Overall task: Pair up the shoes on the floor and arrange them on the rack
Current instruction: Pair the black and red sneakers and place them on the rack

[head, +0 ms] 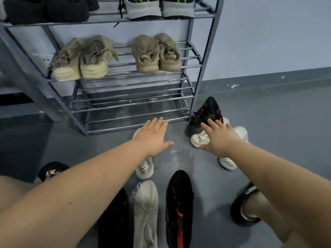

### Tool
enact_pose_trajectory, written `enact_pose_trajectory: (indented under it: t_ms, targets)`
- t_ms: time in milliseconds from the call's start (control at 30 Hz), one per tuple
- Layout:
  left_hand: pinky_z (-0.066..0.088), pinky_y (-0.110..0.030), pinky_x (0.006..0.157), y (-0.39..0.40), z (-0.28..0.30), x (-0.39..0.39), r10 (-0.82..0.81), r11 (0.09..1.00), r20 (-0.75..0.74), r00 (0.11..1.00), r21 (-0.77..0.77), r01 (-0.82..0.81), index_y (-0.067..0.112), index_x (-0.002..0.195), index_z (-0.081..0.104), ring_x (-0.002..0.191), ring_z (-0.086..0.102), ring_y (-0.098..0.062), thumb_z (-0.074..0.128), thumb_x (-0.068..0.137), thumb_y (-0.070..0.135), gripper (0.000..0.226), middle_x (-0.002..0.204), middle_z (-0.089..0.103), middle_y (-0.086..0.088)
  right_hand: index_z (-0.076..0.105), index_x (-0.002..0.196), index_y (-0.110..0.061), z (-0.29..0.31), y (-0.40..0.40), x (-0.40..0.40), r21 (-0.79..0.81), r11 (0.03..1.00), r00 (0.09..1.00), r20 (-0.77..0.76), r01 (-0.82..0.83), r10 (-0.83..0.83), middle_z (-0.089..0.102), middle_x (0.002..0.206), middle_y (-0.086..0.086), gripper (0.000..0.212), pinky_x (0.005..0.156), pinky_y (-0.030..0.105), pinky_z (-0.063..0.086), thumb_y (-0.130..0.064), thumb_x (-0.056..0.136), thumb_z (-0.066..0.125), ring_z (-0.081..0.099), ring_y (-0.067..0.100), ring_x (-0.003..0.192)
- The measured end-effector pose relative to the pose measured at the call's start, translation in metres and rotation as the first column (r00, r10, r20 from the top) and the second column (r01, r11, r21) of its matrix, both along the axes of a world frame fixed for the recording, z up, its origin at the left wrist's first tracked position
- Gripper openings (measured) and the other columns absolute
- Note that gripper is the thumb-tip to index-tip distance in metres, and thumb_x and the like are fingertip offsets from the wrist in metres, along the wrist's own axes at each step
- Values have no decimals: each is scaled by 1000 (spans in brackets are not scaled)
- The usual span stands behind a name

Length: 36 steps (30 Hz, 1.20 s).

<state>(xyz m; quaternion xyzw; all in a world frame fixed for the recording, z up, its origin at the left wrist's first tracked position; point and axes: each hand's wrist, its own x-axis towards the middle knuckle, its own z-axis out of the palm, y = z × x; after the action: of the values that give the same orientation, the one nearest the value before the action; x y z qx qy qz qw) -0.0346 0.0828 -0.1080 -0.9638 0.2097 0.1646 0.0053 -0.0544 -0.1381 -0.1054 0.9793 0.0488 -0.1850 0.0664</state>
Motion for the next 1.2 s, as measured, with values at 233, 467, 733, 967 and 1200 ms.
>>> enact_pose_trajectory:
  t_ms: [233, 467, 733, 967, 1200]
  targets:
    - [-2, -33, 120, -51, -13, 4, -89, 995, -13, 996, -34, 89, 13, 151, -4, 148, -4, -20, 30, 97, 51, 74, 160, -4, -6, 7, 153, -19, -27, -29, 10, 47, 984, 985, -16, 170, -169, 11, 159, 8, 79, 116, 46, 20, -59, 92, 39, 17, 31, 144]
    - [-2, -34, 119, -72, -52, 37, -69, 997, -98, 993, 32, 73, 17, 152, -1, 148, -3, -22, 28, 97, 52, 71, 160, -5, -7, 8, 152, -19, -63, -68, 24, 68, 962, 962, -91, 265, -258, 14, 158, 8, 77, 114, 45, 22, -56, 93, 41, 19, 30, 143]
    - [2, -36, 120, -98, -100, 82, -56, 995, -180, 982, 73, 70, 17, 152, 3, 148, -1, -24, 31, 96, 53, 72, 160, -4, -8, 11, 152, -18, -106, -91, 70, 99, 939, 940, -127, 330, -317, 20, 156, 9, 76, 112, 44, 24, -56, 93, 41, 23, 29, 142]
    - [3, -34, 118, -141, -128, 127, -69, 997, -226, 972, 9, 73, 19, 152, 3, 148, 1, -22, 32, 96, 53, 72, 160, -2, -6, 17, 150, -18, -132, -118, 122, 140, 899, 908, -126, 415, -400, 33, 147, 11, 73, 106, 43, 31, -55, 92, 43, 33, 32, 134]
    - [12, -36, 119, -200, -159, 181, -89, 995, -208, 974, -59, 78, 15, 152, 9, 147, 12, -23, 36, 95, 52, 72, 160, 10, -6, 16, 150, -14, -174, -153, 153, 162, 830, 843, -184, 533, -505, 33, 148, 13, 77, 107, 45, 32, -61, 92, 35, 32, 33, 136]
